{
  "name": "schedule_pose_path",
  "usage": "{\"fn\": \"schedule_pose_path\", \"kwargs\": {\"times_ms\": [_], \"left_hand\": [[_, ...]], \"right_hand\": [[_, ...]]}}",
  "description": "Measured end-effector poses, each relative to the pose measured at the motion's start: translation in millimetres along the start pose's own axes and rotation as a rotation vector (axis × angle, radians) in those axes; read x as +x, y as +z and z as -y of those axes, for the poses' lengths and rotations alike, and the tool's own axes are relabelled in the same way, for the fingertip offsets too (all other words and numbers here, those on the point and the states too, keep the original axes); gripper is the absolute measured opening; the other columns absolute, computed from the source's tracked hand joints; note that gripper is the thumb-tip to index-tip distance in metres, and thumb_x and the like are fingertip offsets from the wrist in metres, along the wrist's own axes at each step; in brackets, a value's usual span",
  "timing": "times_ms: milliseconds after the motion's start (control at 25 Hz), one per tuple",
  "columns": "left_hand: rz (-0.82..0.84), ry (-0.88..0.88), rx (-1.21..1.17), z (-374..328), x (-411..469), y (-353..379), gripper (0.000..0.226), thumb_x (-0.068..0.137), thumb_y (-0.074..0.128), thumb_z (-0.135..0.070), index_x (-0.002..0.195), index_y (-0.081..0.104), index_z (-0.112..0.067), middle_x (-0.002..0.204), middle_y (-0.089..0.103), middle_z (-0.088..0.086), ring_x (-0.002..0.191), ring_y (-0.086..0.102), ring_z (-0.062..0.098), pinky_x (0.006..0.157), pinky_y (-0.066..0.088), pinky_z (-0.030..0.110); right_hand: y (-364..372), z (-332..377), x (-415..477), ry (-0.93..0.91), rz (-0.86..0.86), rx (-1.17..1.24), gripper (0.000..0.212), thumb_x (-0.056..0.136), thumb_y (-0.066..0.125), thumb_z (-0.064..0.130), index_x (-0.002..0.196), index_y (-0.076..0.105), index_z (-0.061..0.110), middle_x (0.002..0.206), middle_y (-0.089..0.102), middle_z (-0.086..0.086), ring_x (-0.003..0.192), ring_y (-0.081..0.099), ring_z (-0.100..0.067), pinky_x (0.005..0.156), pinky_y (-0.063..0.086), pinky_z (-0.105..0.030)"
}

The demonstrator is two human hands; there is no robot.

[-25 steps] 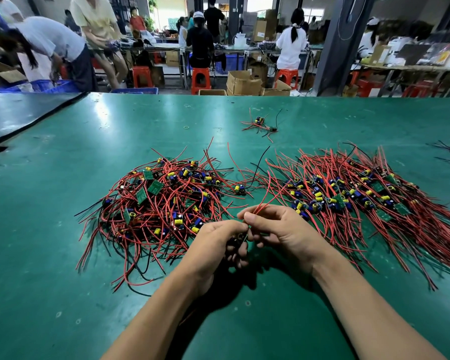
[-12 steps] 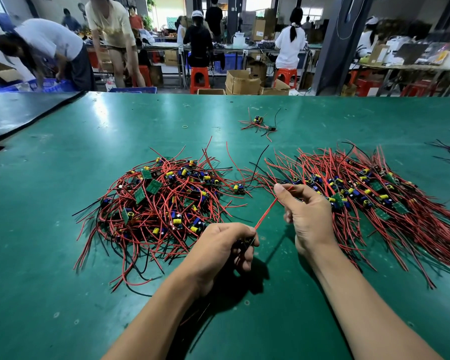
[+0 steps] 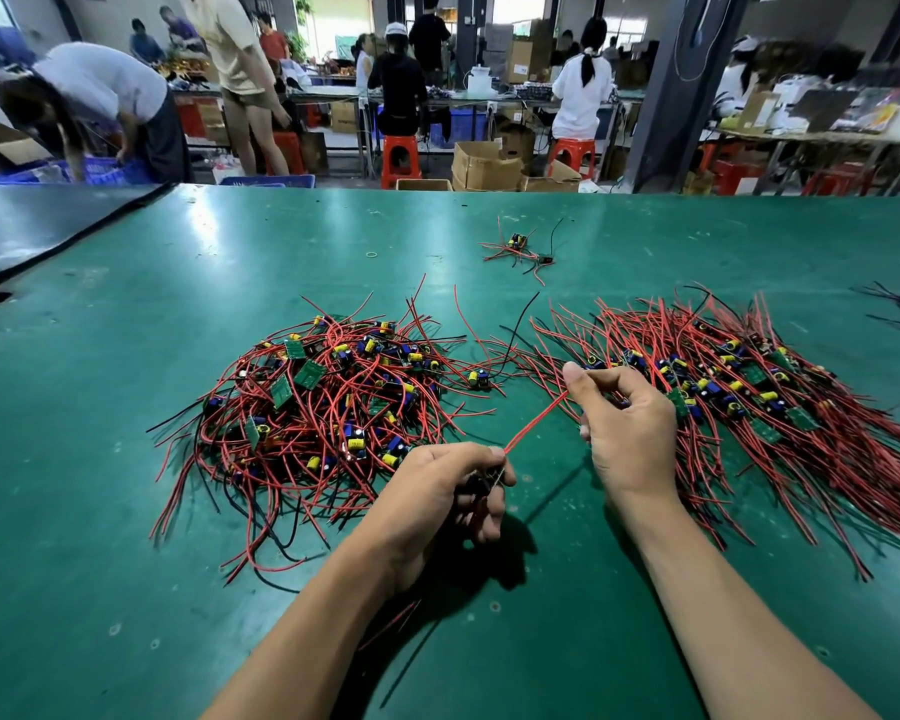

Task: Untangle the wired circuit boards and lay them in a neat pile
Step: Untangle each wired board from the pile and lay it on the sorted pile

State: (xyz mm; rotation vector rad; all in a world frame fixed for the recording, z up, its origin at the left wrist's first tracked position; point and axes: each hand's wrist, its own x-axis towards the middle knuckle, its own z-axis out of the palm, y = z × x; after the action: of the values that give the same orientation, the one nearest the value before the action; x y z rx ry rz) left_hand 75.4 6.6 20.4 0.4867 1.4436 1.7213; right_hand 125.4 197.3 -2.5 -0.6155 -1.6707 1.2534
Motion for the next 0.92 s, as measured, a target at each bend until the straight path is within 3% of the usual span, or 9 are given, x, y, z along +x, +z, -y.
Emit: {"fn": "schedule_pose_path", "kwargs": {"times_ms": [120,200,320,440,520,640,720,840,920], "left_hand": [[-0.021,0.009,-0.159,-4.0,0.8,-4.1,0.031,0.081,0.064,-0.034,0.089,0.070,-0.004,0.075,0.069,0.013,0.057,0.065,0.023,0.052,0.053,0.026],[-0.023,0.039,-0.302,-6.8,2.6,-7.9,0.036,0.080,0.064,-0.029,0.102,0.067,-0.001,0.093,0.073,0.019,0.074,0.073,0.027,0.065,0.060,0.031],[-0.032,0.152,-0.368,-8.8,2.9,-8.4,0.025,0.082,0.062,-0.022,0.101,0.060,-0.005,0.109,0.071,0.021,0.095,0.072,0.029,0.077,0.060,0.036],[-0.134,0.225,-0.316,-10.0,2.5,-7.0,0.017,0.084,0.061,-0.031,0.090,0.053,-0.018,0.113,0.072,0.010,0.098,0.069,0.017,0.075,0.058,0.037],[-0.192,0.236,-0.292,-9.9,2.7,-8.2,0.021,0.082,0.063,-0.035,0.091,0.052,-0.019,0.113,0.073,0.006,0.093,0.069,0.015,0.076,0.057,0.039],[-0.216,0.236,-0.307,-7.3,2.8,-8.8,0.024,0.080,0.068,-0.032,0.092,0.054,-0.017,0.107,0.074,0.009,0.084,0.071,0.021,0.076,0.058,0.042],[-0.266,0.250,-0.235,-5.6,2.9,-8.7,0.023,0.074,0.073,-0.031,0.086,0.056,-0.019,0.094,0.075,0.008,0.079,0.069,0.018,0.066,0.053,0.032],[-0.285,0.259,-0.167,-4.2,3.2,-8.9,0.025,0.070,0.077,-0.029,0.080,0.057,-0.019,0.079,0.064,0.005,0.066,0.056,0.013,0.055,0.044,0.022],[-0.195,0.241,-0.191,-3.4,1.8,-9.4,0.029,0.068,0.079,-0.027,0.081,0.056,-0.018,0.073,0.061,0.002,0.057,0.051,0.011,0.051,0.041,0.020]], "right_hand": [[0.0,-1.9,-1.1,0.199,0.094,0.117,0.017,0.088,0.075,0.039,0.086,0.069,0.022,0.071,0.062,0.005,0.046,0.048,-0.009,0.044,0.038,-0.021],[-2.2,-1.8,-3.8,0.274,0.177,0.076,0.014,0.091,0.071,0.036,0.088,0.068,0.023,0.074,0.058,-0.002,0.048,0.047,-0.011,0.046,0.037,-0.024],[-1.9,6.3,-14.8,0.082,0.397,-0.198,0.007,0.085,0.077,0.027,0.085,0.073,0.022,0.069,0.065,0.009,0.058,0.055,-0.004,0.059,0.044,-0.022],[10.5,19.5,-37.7,-0.189,0.617,-0.309,0.013,0.079,0.084,0.022,0.077,0.071,0.024,0.068,0.065,0.012,0.058,0.053,0.003,0.057,0.037,-0.011],[17.4,25.9,-48.2,-0.258,0.643,-0.285,0.015,0.080,0.083,0.033,0.077,0.070,0.027,0.068,0.065,0.012,0.058,0.054,0.001,0.057,0.037,-0.011],[21.0,33.3,-53.2,-0.102,0.619,-0.084,0.013,0.088,0.075,0.036,0.079,0.073,0.026,0.071,0.069,0.011,0.062,0.057,0.001,0.061,0.042,-0.013],[22.5,37.3,-52.4,0.049,0.614,0.067,0.018,0.092,0.070,0.031,0.075,0.073,0.026,0.065,0.064,0.007,0.055,0.051,-0.004,0.054,0.038,-0.016],[25.2,42.7,-52.6,0.361,0.585,0.354,0.022,0.082,0.076,0.034,0.066,0.068,0.020,0.059,0.052,0.003,0.047,0.038,-0.008,0.045,0.025,-0.020],[26.6,45.0,-51.6,0.539,0.593,0.470,0.024,0.073,0.077,0.038,0.064,0.063,0.021,0.057,0.047,0.005,0.043,0.033,-0.006,0.044,0.022,-0.020]]}}
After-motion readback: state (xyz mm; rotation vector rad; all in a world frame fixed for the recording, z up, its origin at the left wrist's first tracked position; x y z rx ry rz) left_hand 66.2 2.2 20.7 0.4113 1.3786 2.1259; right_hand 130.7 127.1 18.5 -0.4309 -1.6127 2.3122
